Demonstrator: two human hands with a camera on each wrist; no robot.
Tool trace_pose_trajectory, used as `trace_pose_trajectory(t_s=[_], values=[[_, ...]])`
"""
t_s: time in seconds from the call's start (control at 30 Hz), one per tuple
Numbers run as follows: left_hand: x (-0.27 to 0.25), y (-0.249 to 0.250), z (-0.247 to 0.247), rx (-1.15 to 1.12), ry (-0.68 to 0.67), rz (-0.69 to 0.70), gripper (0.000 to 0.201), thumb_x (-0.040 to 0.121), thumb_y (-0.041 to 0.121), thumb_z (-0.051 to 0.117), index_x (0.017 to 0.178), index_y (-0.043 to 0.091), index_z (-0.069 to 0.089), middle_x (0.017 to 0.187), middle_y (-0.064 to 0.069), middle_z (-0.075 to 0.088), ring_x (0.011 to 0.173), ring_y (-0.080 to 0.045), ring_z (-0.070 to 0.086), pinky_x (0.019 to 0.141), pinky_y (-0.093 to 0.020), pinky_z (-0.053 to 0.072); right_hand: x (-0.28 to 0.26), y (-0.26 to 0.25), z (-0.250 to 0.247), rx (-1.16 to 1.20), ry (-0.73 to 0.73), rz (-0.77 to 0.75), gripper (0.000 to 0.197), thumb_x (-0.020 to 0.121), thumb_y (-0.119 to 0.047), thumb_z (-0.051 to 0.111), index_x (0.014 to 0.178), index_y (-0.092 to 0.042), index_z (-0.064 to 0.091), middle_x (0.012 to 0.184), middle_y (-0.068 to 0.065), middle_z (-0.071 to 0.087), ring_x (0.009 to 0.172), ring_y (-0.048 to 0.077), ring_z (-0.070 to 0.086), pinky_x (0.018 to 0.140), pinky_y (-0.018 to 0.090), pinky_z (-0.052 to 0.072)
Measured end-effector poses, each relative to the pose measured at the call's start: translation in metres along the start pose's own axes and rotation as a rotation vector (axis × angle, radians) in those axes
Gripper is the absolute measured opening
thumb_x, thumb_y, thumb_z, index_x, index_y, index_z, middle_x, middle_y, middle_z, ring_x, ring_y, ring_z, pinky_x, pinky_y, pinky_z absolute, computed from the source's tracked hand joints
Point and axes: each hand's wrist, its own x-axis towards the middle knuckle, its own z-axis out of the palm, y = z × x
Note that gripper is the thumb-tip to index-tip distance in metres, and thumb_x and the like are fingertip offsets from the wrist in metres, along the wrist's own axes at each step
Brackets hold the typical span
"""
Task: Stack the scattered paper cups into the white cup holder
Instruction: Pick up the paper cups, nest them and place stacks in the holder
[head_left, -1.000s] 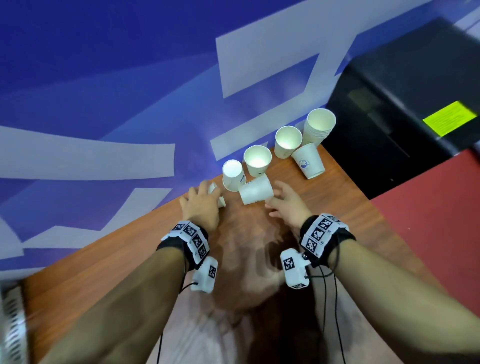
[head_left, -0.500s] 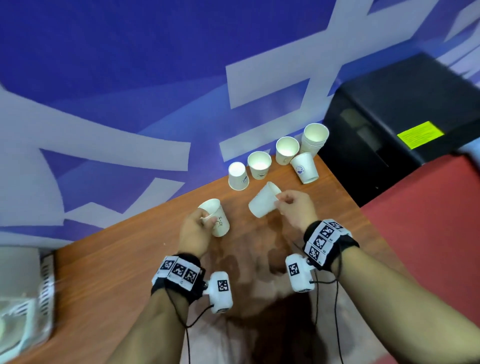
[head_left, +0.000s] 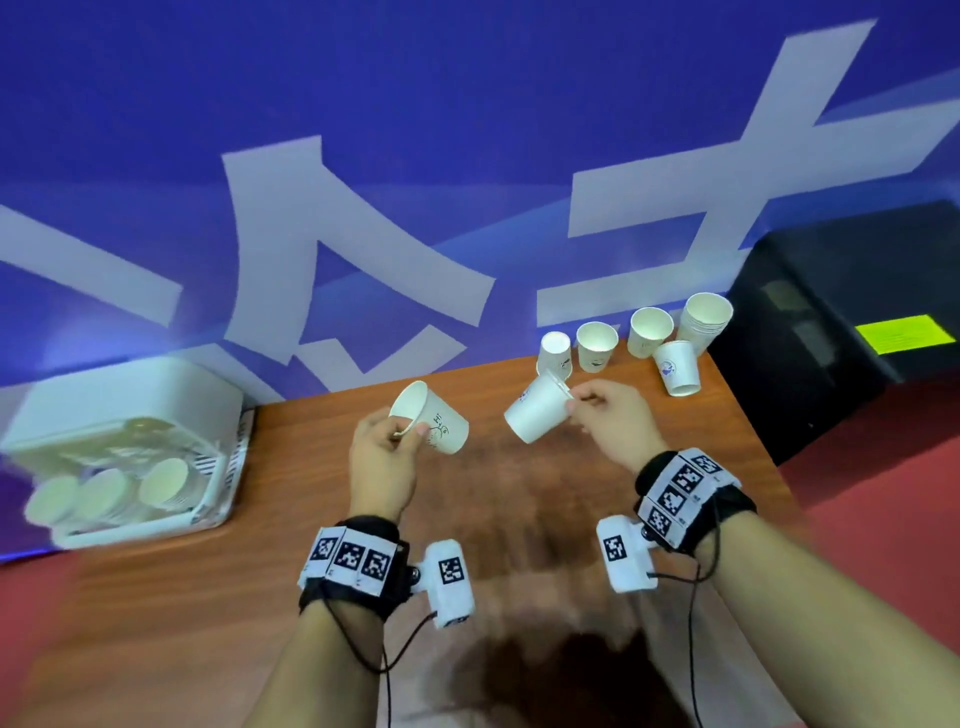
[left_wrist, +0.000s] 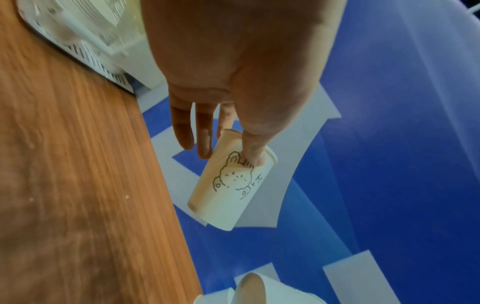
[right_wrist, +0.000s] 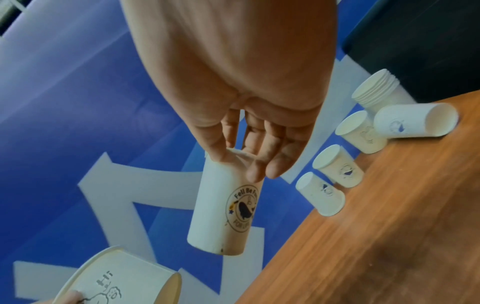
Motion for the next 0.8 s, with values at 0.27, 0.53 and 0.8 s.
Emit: trace_pose_trajectory(t_s=[0.27,0.53,0.8], values=[[-0.024,-0.014,-0.084,0.045,0.182,-0.007,0.012,0.085,0.028,0.071,0.08,0.017,0.074,0.125,-0.005,0.056,0.11,-0.016,0.054,0.097,-0.037,0.044,-0.023,-0.05,0.063,0.009,-0.186,-0.118,0.009,0.089,-0.014,0.063,0.084,-0.019,0.068,0.079,0.005,0.071,0.078,0.023,0.069,0.08,0.041,0.057],[-0.036,-0.036,-0.17,0.002,0.352,-0.022,0.01,0.082,0.024,0.074,0.076,0.017,0.07,0.091,-0.005,0.067,0.084,-0.02,0.061,0.083,-0.037,0.049,-0.041,-0.104,0.139,-0.039,-0.313,-0.217,0.011,0.087,-0.015,0.063,0.078,-0.02,0.068,0.073,0.001,0.07,0.07,0.016,0.067,0.072,0.033,0.055],[-0.03,-0.106,-0.273,-0.094,0.395,-0.143,0.015,0.087,0.022,0.068,0.074,0.016,0.072,0.069,0.004,0.069,0.071,-0.014,0.063,0.069,-0.032,0.048,-0.061,-0.166,0.26,-0.096,-0.415,-0.267,0.01,0.089,-0.013,0.061,0.084,-0.013,0.07,0.079,-0.001,0.07,0.075,0.016,0.068,0.072,0.026,0.054]])
